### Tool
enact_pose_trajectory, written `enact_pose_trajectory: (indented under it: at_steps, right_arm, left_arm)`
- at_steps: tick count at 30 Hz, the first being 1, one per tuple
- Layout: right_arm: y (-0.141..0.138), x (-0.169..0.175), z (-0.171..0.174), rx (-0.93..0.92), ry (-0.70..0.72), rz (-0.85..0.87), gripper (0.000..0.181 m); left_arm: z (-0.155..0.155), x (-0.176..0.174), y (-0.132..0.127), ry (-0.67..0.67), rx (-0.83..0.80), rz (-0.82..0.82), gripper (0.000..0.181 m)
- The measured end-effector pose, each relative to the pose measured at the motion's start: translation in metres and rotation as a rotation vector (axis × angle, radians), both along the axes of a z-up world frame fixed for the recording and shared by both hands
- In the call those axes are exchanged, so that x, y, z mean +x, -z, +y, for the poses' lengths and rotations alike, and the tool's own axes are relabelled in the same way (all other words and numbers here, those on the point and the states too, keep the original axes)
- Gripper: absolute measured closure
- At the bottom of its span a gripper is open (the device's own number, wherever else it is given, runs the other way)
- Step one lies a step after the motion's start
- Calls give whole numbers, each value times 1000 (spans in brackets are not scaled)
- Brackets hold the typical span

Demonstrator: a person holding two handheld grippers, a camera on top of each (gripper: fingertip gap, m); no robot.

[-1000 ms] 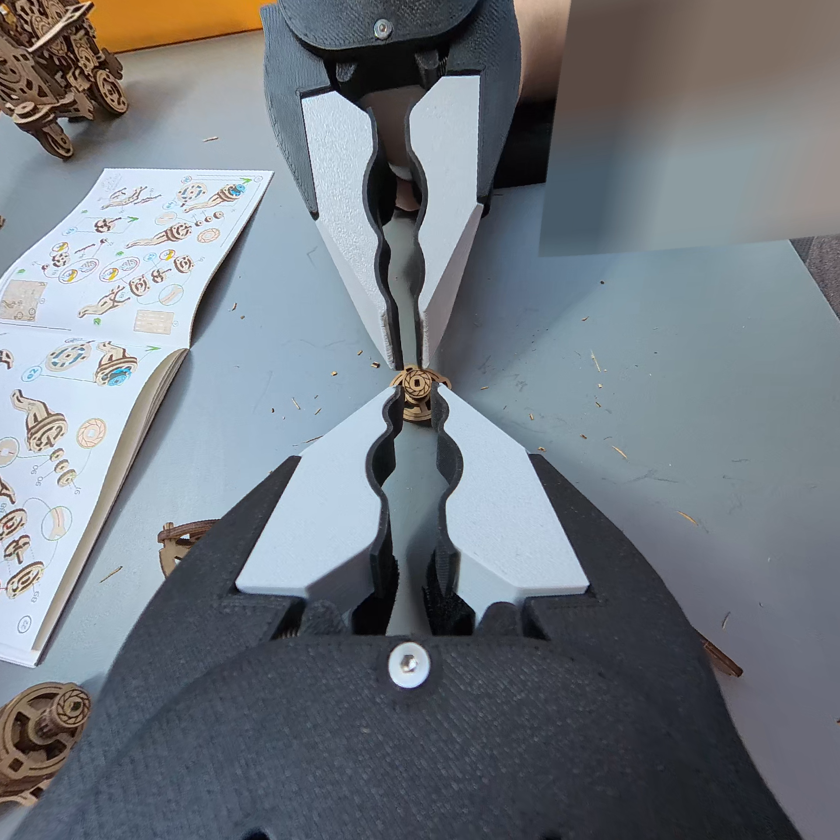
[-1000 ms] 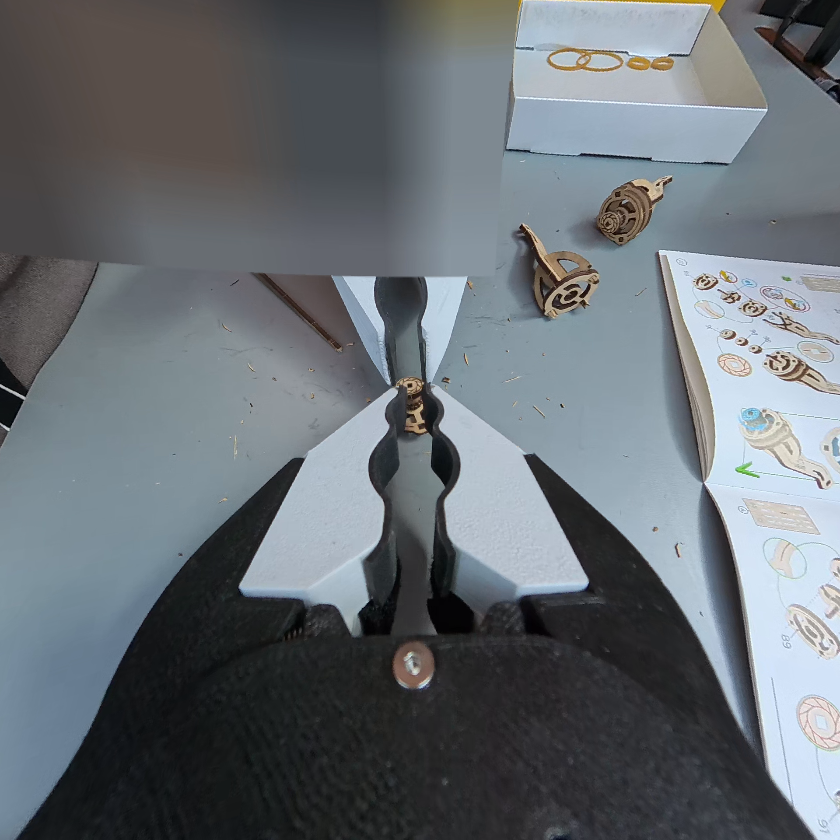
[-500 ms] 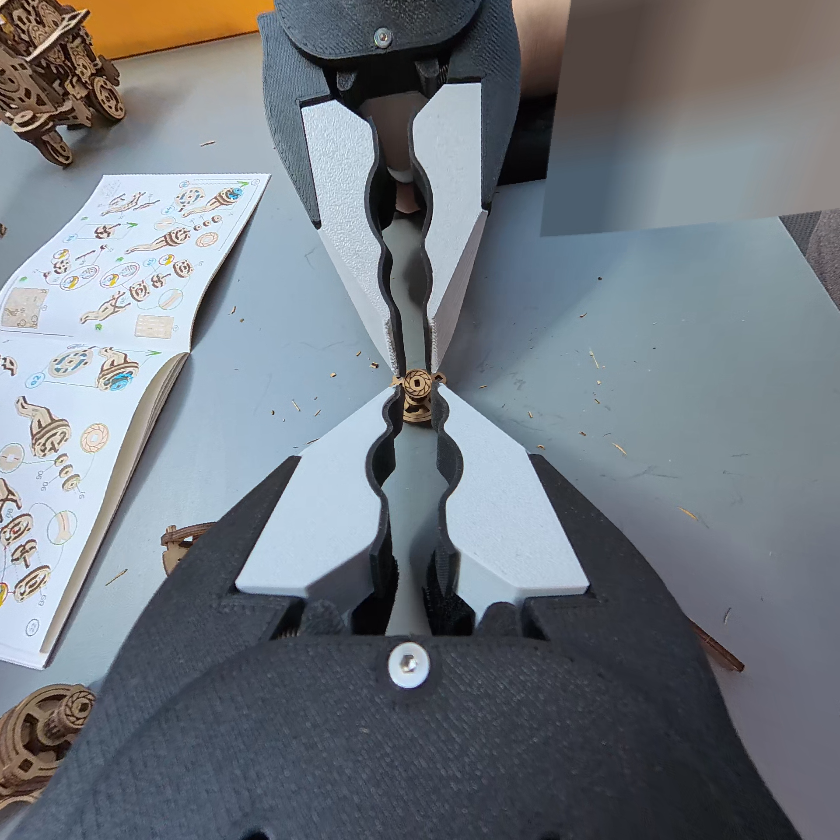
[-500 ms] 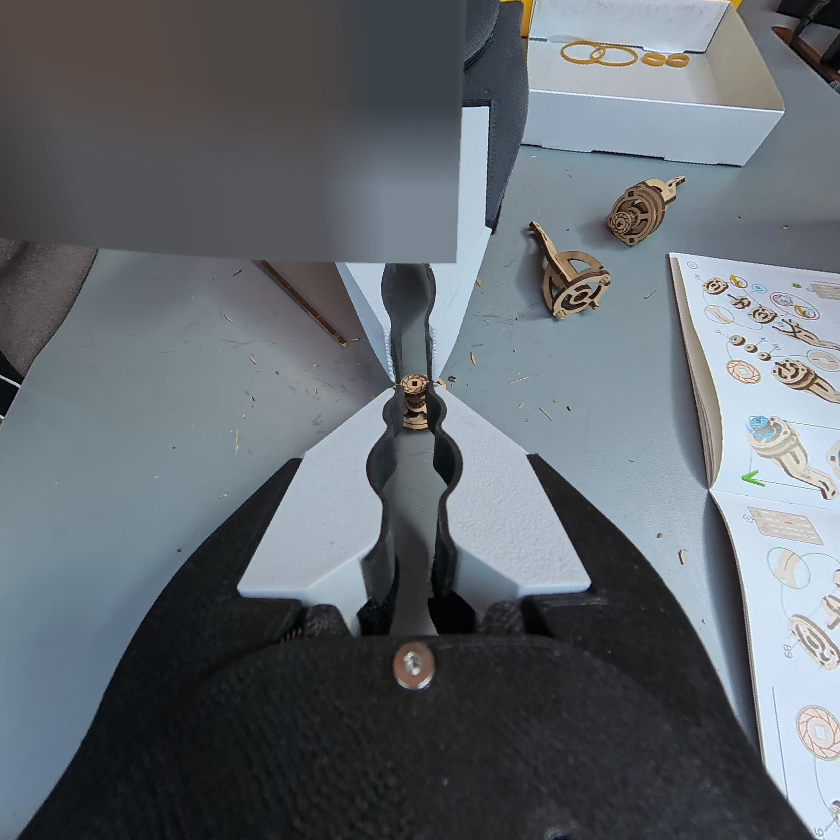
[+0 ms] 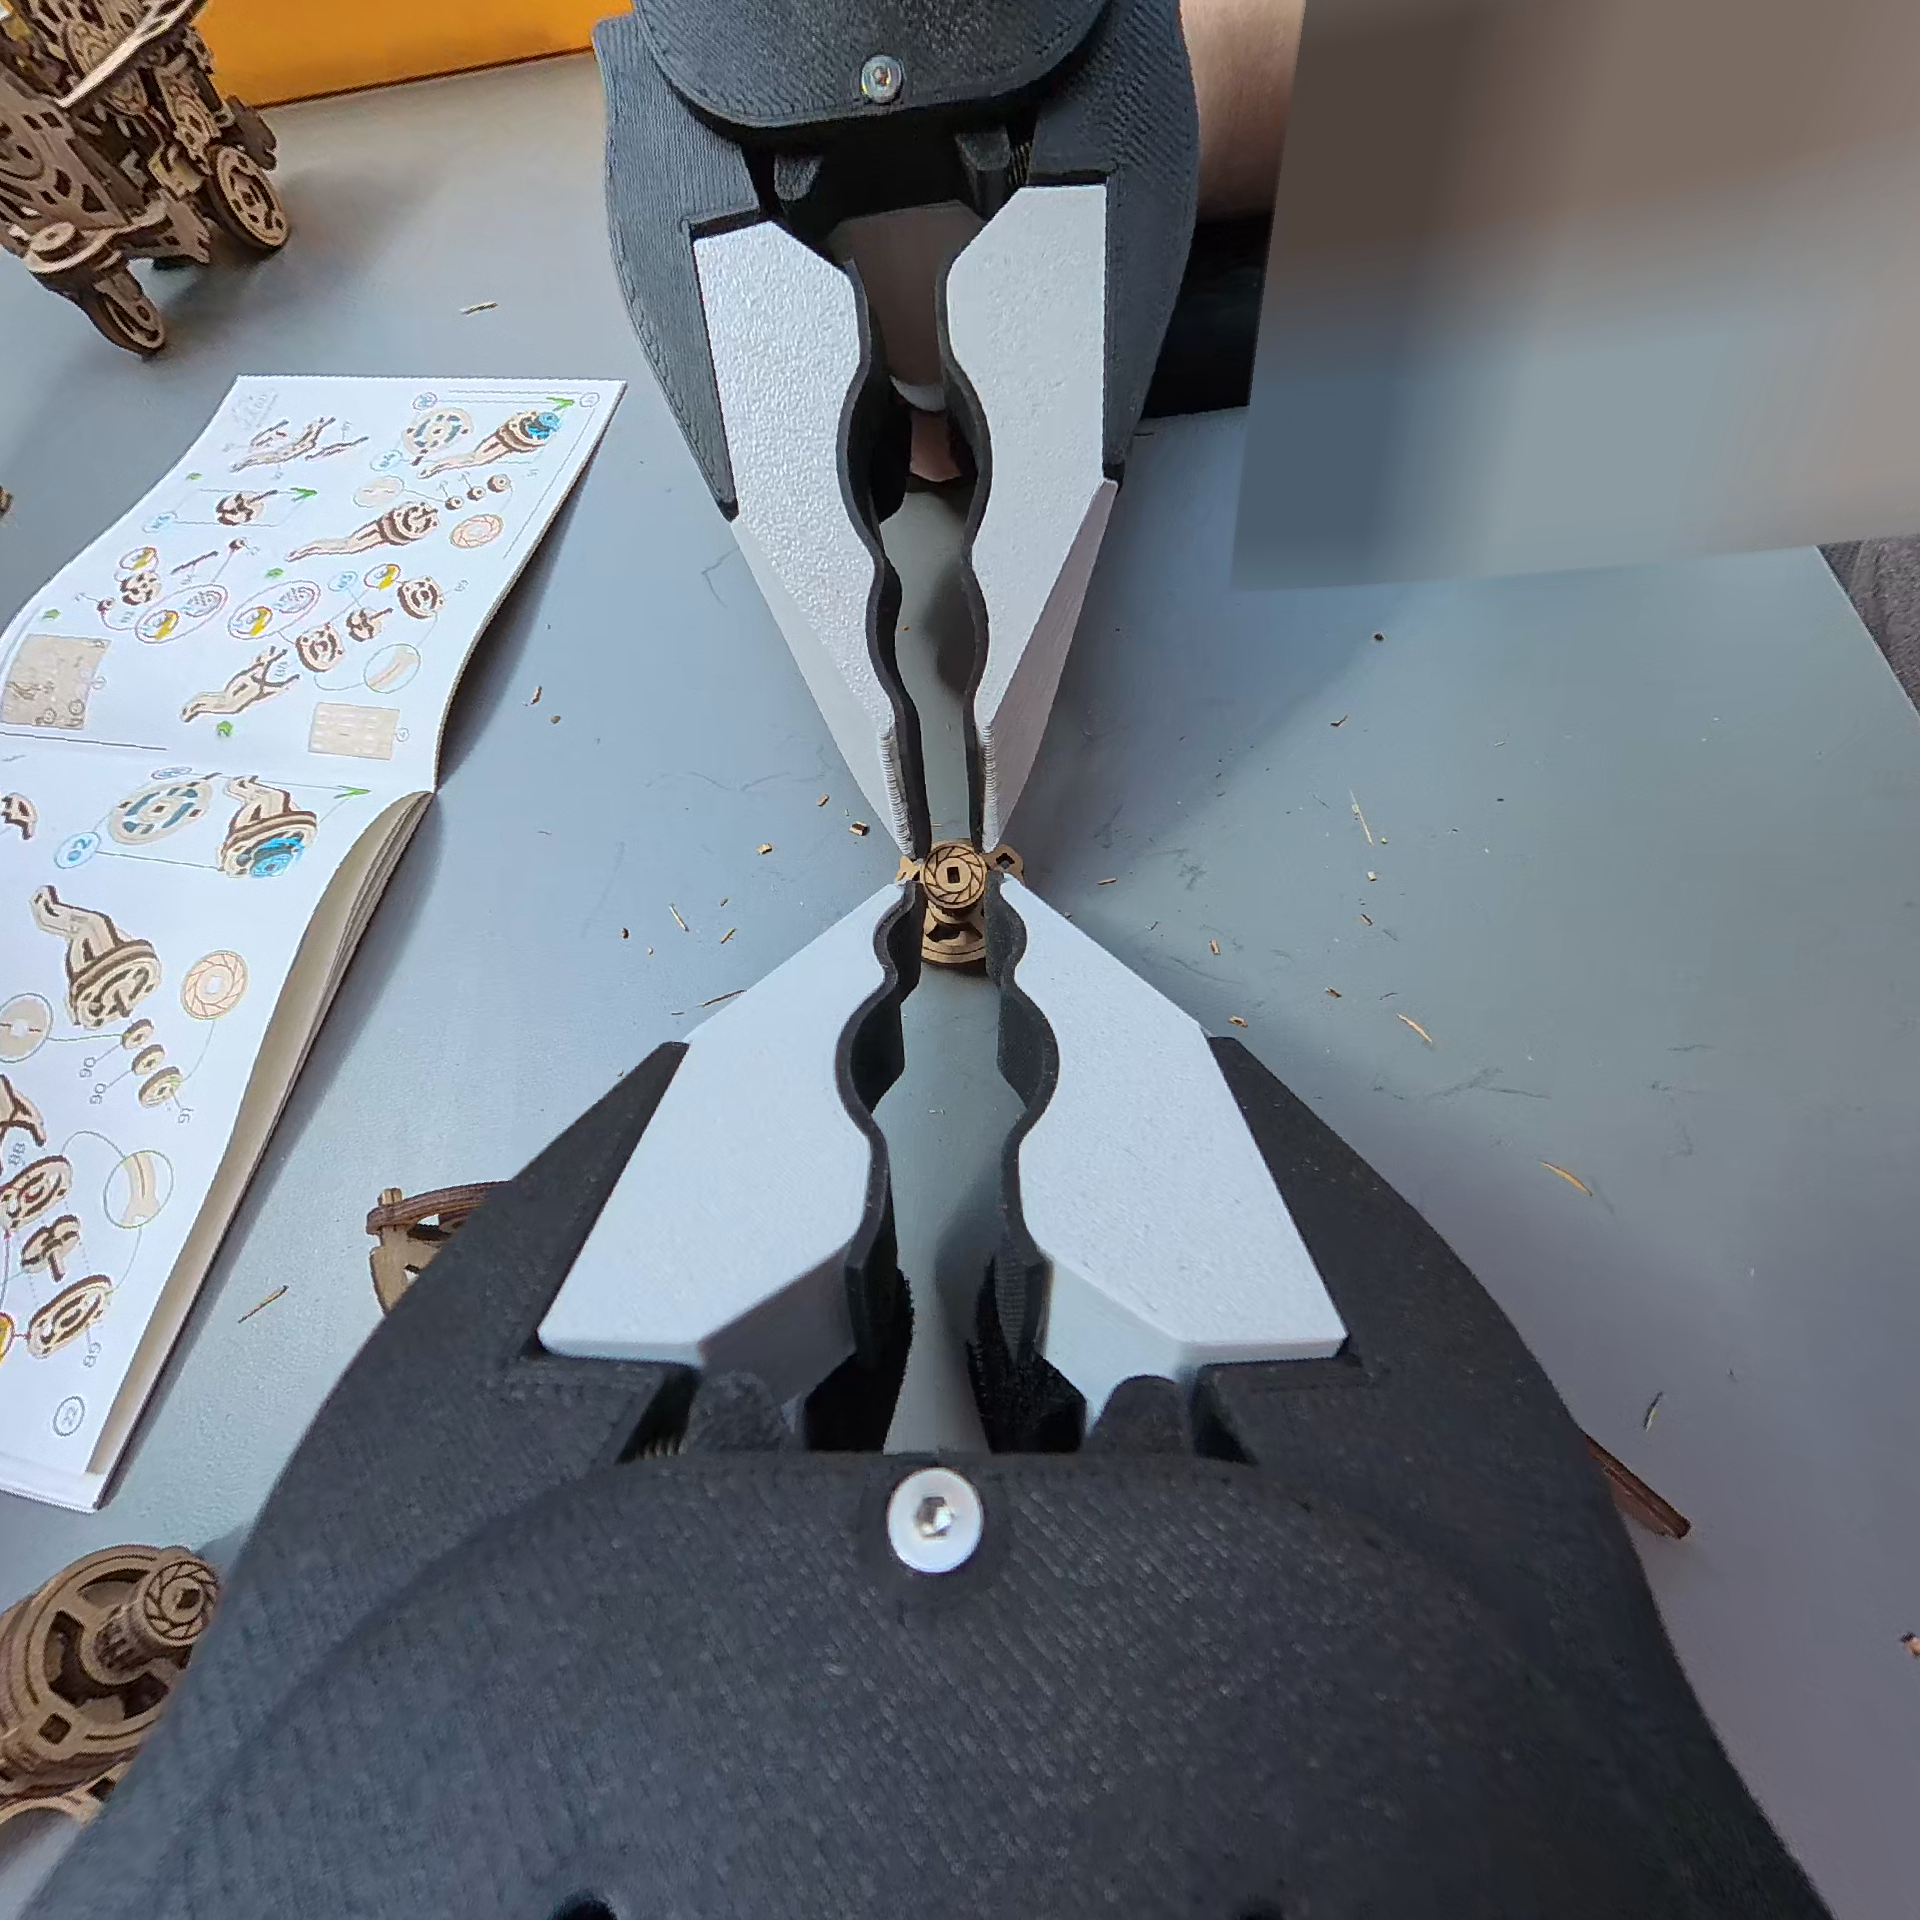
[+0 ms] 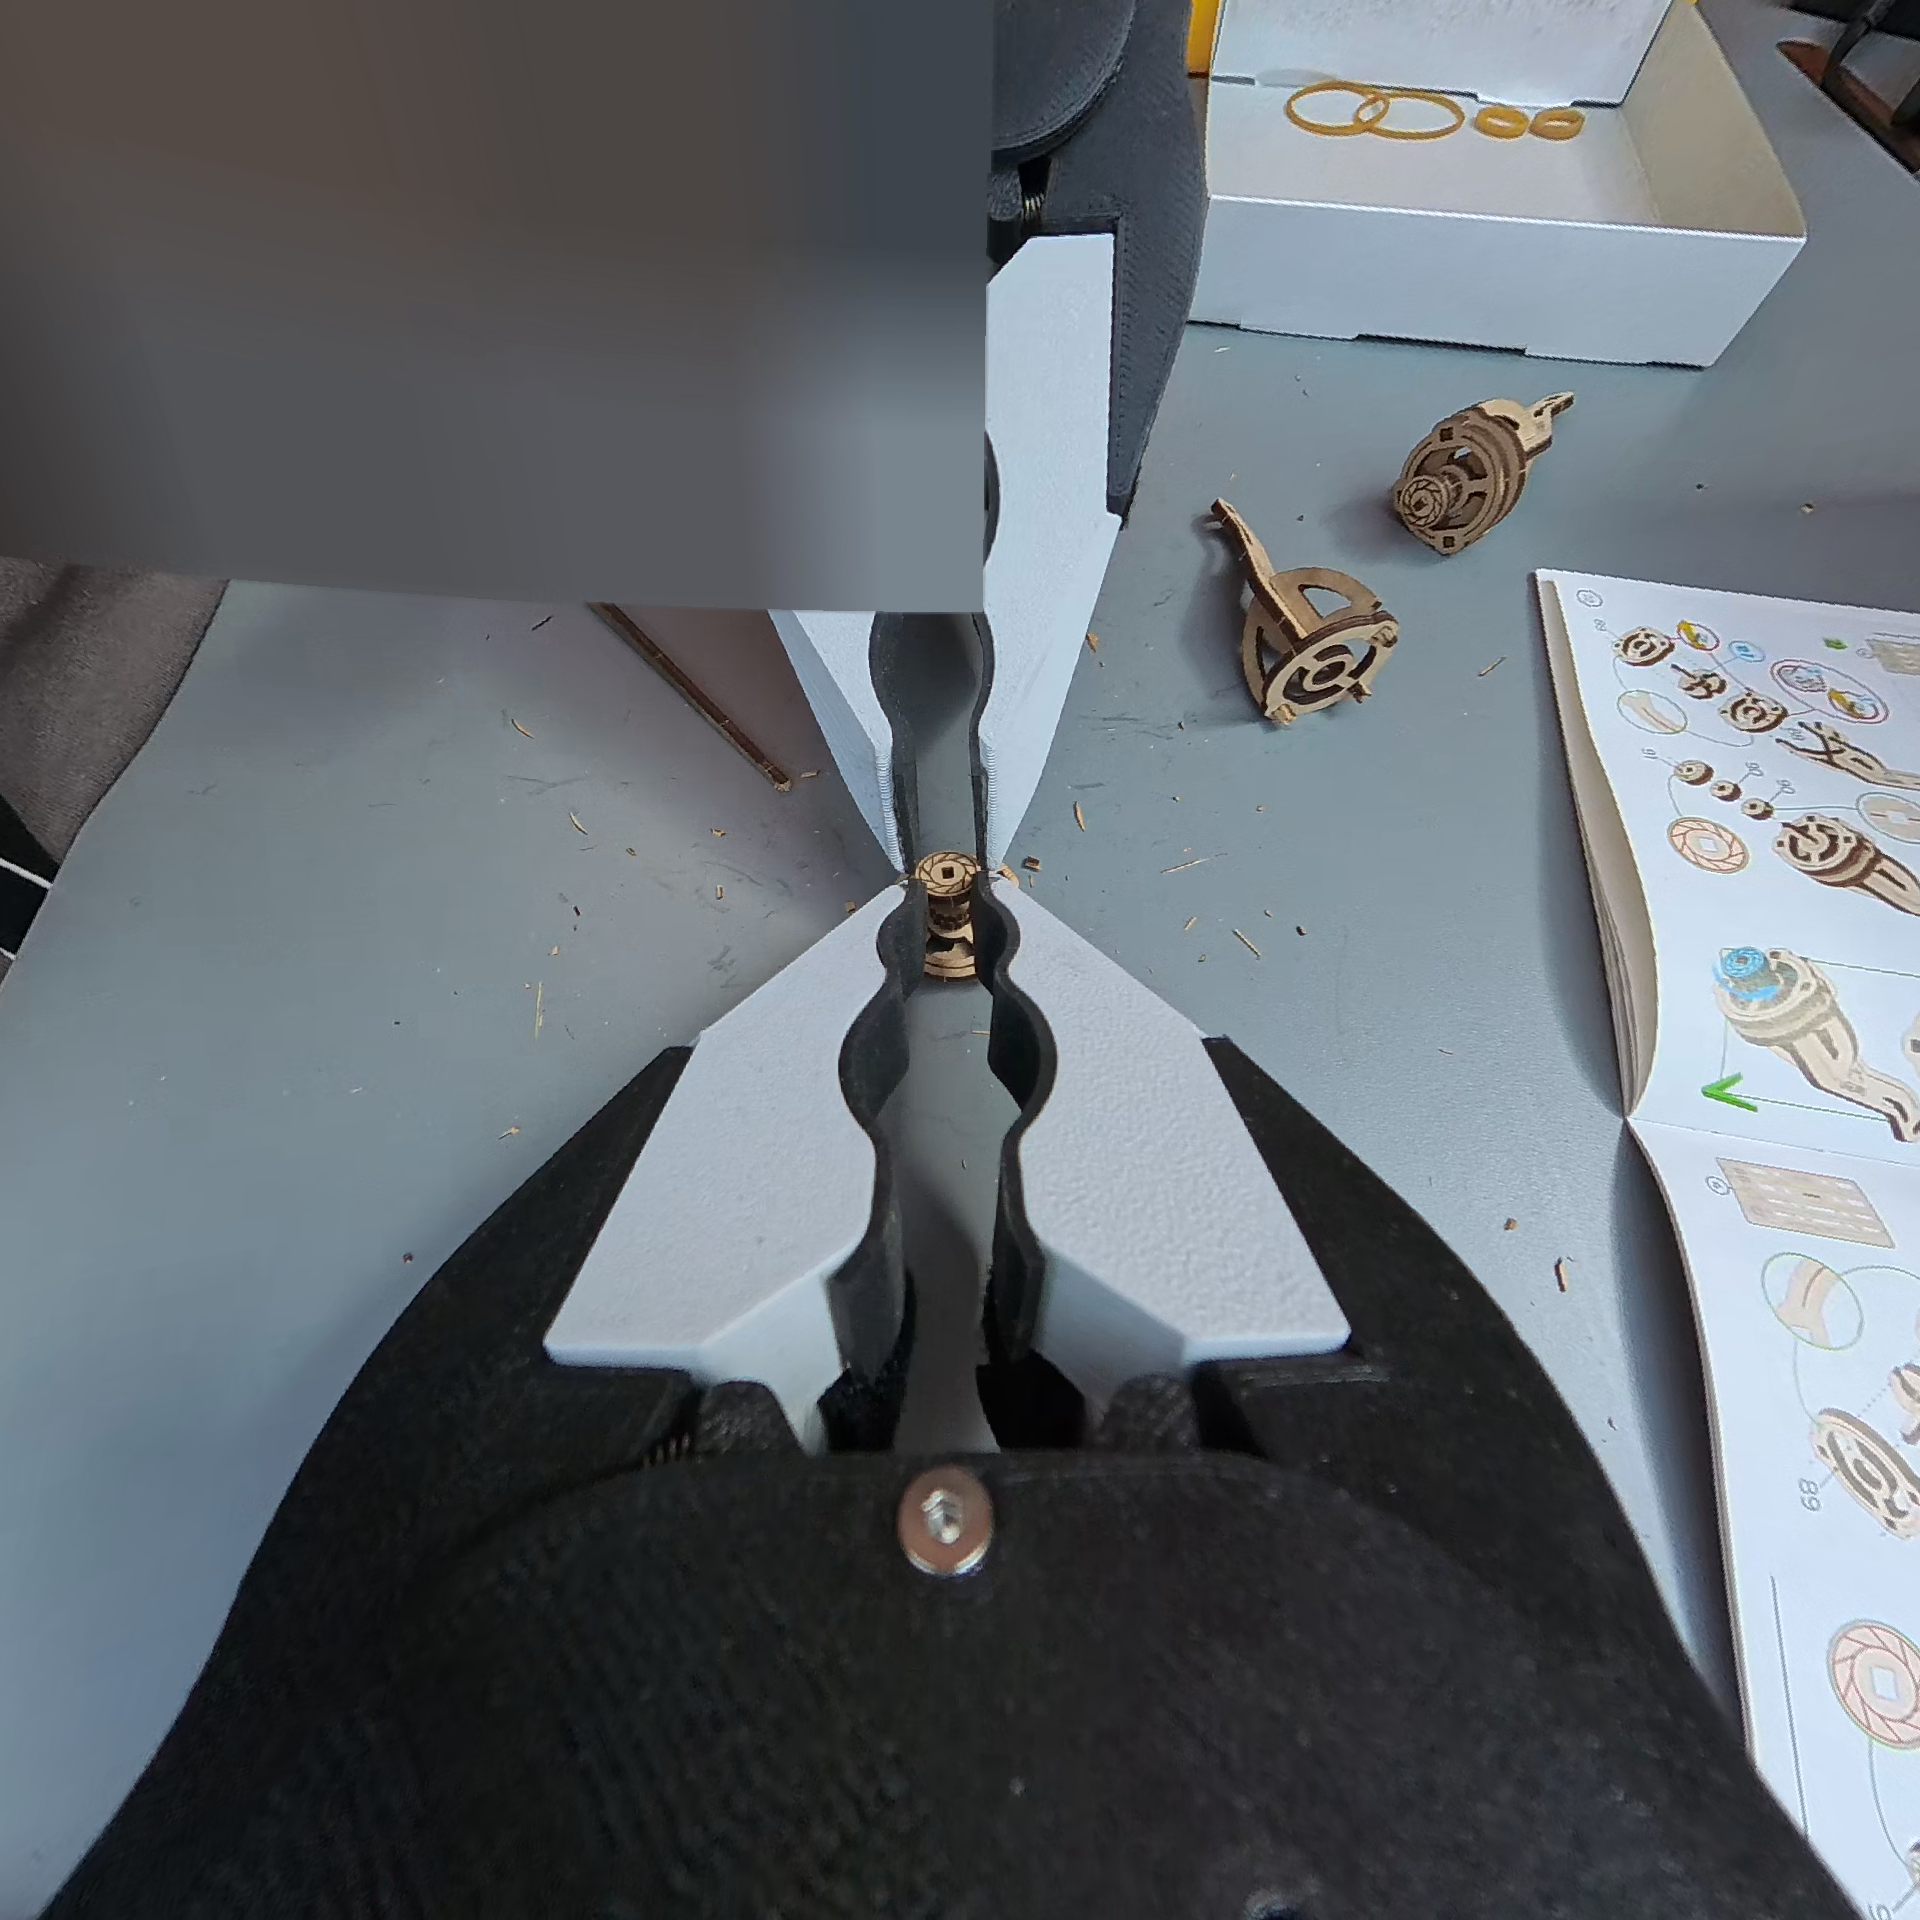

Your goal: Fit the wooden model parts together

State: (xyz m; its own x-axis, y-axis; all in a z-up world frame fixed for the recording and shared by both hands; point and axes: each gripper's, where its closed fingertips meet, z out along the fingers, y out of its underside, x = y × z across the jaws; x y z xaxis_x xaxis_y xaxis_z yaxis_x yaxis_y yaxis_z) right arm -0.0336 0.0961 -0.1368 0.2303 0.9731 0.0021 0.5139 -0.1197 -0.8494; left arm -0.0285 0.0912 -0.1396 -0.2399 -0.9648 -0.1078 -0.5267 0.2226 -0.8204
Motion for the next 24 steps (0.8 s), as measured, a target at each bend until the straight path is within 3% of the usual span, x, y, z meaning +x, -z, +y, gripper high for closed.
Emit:
enact_pose_trajectory:
  at_steps: [24]
  right_arm:
    - [5,8,7,-63,32,-20,162]
  left_arm:
    - [8,-8,-23,-60,-66,-87,172]
